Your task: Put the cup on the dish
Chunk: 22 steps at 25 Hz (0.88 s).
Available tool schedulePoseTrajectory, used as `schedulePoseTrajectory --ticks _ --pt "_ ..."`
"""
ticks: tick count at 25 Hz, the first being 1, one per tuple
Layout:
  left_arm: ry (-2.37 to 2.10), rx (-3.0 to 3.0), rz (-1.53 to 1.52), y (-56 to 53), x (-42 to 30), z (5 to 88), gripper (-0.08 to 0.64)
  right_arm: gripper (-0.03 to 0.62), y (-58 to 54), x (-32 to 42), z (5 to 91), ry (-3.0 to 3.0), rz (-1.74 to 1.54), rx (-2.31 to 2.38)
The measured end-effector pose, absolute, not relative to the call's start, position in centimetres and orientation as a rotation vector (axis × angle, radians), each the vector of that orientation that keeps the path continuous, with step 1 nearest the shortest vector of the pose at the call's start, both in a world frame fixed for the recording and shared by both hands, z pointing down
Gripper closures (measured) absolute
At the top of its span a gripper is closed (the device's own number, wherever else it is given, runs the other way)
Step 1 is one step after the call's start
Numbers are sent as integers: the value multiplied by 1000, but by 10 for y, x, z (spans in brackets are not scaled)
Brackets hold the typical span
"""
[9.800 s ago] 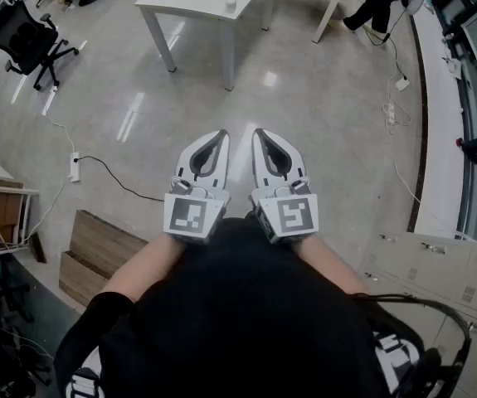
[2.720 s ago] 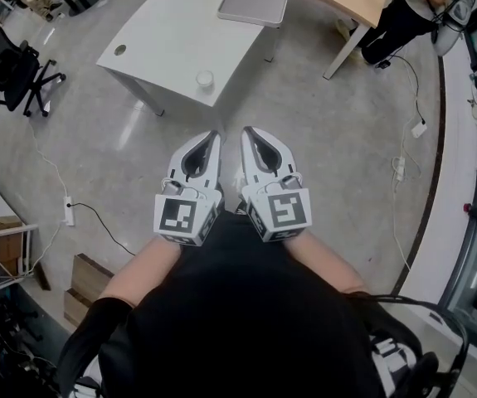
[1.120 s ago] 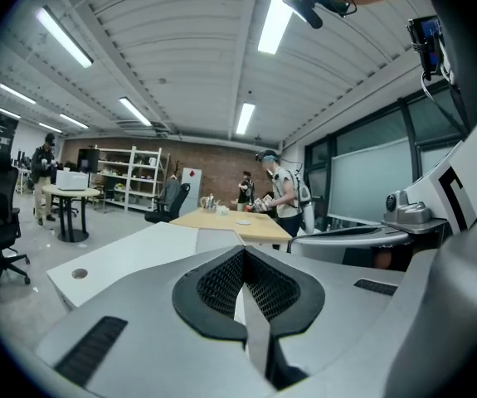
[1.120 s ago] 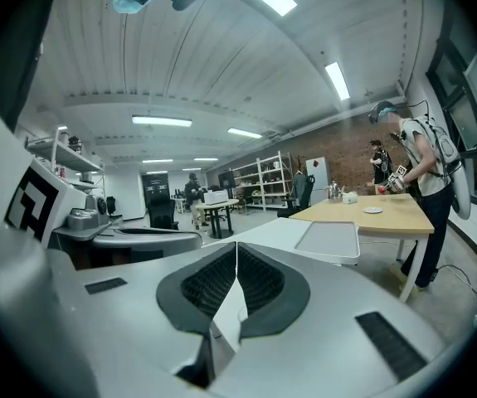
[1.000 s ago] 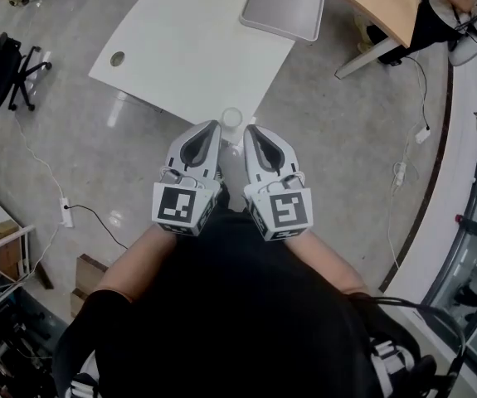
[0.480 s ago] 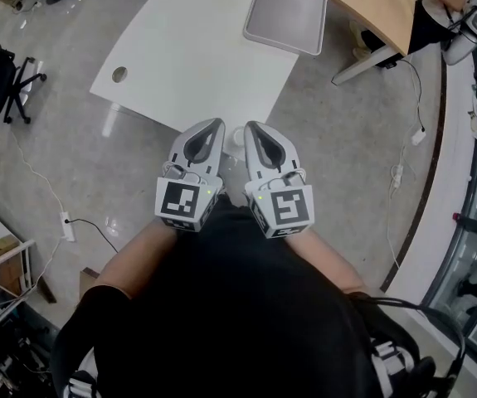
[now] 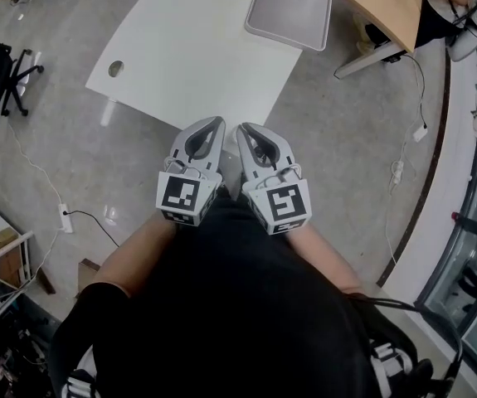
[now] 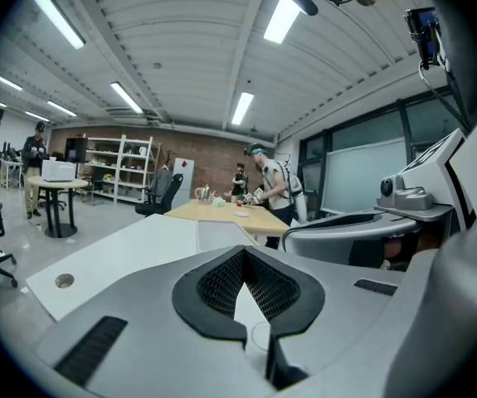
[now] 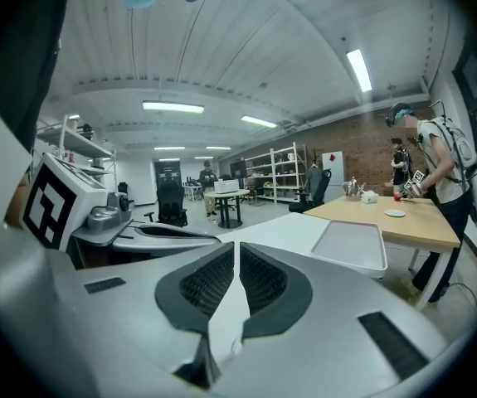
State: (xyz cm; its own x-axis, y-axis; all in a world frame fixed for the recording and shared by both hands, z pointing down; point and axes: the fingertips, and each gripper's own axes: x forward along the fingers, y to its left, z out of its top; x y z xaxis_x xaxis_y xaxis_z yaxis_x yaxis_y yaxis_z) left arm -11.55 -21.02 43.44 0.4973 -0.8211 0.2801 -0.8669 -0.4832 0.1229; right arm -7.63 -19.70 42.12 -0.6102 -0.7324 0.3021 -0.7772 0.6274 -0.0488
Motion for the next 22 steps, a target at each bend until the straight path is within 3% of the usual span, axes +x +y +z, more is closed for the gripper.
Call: schedulePoseTrajectory --ticks 19,22 --pt "-1389 2419 432 -217 -111 532 560 574 -205 -68 522 -2498 368 1024" --pt "-1375 2401 458 -217 -113 546 560 488 -203 -71 536 -2492 416 979"
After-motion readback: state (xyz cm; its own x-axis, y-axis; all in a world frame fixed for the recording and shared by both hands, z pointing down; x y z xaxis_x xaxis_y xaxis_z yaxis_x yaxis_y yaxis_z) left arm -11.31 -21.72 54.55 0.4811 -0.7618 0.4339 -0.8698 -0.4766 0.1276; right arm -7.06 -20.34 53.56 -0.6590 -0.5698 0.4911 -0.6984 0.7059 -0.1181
